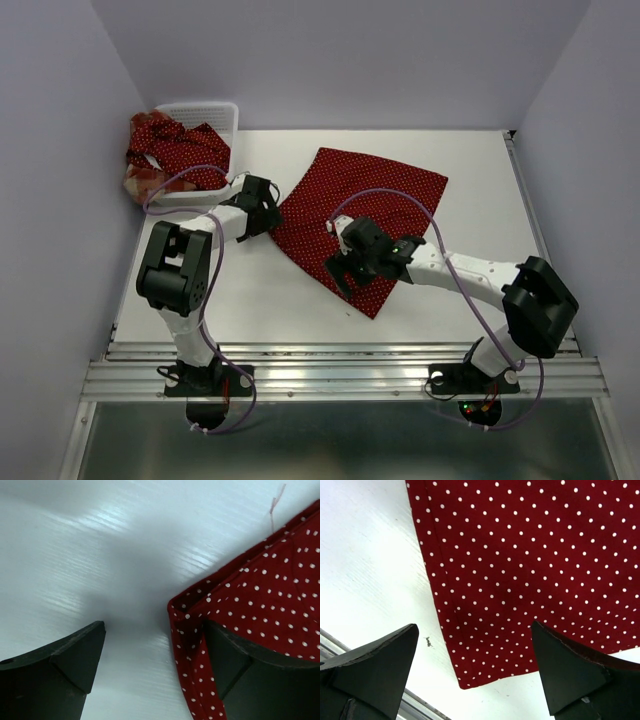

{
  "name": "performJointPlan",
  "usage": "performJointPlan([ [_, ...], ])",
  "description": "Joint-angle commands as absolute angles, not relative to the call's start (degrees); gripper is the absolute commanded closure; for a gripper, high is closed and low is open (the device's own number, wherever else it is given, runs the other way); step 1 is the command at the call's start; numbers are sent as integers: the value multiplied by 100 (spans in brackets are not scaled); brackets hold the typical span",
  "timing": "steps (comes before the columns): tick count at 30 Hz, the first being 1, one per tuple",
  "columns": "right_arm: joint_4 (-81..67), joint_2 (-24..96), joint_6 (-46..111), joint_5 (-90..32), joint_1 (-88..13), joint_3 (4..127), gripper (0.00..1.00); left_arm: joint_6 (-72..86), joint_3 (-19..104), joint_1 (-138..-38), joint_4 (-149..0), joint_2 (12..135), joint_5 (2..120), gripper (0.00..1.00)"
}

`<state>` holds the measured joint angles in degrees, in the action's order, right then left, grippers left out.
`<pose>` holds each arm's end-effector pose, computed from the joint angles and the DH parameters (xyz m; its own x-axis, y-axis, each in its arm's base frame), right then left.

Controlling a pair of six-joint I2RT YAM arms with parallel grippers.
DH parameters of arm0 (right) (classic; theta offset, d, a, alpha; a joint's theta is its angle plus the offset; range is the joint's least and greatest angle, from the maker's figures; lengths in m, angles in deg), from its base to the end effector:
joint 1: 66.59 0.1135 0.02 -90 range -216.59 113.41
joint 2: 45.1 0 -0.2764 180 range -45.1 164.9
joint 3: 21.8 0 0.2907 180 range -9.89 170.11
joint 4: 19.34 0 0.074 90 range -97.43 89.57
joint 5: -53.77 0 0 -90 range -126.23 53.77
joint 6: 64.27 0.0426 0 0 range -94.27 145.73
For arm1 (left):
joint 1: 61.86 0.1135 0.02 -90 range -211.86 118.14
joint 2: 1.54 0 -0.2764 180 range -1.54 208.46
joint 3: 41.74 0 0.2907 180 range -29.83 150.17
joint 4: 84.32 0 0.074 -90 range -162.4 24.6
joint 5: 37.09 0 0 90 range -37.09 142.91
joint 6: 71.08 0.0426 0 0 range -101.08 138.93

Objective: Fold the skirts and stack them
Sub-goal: Fold the skirt

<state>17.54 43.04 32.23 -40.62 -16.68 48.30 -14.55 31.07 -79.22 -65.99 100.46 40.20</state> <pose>0.2307 0.2690 0.2044 -0.6068 -0.5455 -0.5781 -0.6701 0.7423 0.0028 0.3934 -0.1132 0.1569 -0.6695 -0.3544 -0.6528 -0.2637 0.9350 -0.2371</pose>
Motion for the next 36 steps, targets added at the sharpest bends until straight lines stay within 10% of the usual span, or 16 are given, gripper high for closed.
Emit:
performJointPlan([
  [1, 1814, 4279, 3276, -4300, -1579, 4855, 0, -1447, 3328, -7847, -6748, 10164, 3999, 13],
  [11, 1990, 4209, 3110, -4379, -1219, 4794, 0, -1500, 3222, -7785, -6836, 10279, 4209, 100],
  [28, 2685, 4666, 3636, -5039, -534, 4662, 3, -1465, 3178, -7785, -6757, 10015, 4105, 100],
  [36, 2764, 4771, 3584, -4608, -533, 4697, 31, -1509, 3205, -7785, -6687, 9927, 3999, 100],
])
